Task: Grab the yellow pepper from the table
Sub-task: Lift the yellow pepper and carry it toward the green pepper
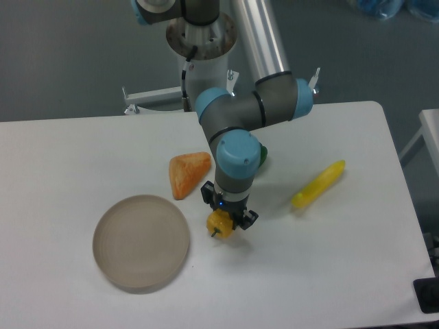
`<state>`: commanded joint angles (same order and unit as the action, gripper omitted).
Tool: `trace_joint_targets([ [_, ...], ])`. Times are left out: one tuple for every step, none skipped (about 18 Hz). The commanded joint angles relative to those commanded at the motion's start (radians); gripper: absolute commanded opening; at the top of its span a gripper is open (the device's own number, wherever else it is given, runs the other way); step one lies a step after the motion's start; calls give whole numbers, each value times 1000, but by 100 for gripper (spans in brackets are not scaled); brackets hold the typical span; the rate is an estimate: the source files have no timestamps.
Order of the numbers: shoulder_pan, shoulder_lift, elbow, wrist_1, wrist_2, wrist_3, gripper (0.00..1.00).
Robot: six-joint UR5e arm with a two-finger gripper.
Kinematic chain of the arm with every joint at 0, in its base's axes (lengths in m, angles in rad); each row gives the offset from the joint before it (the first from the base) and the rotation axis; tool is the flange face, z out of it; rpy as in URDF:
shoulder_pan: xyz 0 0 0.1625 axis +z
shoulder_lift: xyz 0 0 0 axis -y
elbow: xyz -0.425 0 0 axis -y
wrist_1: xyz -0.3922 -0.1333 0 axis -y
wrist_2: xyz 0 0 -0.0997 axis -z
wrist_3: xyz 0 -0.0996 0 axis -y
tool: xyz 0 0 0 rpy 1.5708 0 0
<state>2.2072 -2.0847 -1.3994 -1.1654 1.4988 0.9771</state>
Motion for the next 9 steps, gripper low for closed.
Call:
trace_joint_targets([
  [14, -3, 55, -64, -3, 3, 4],
  [23, -6, 92, -104, -5, 23, 4],
  [34, -9, 124, -141, -6, 58, 4],
  [55, -9, 157, -189, -11, 119, 4],
  [75, -6, 178, -221, -11, 171, 4],
  [81, -6, 189, -233, -11, 196, 4],
  [97, -6, 204, -240, -11, 219, 4],
  [101, -6, 212, -241, -11, 224, 4],
  [118, -9, 218, -258, -11, 227, 4],
])
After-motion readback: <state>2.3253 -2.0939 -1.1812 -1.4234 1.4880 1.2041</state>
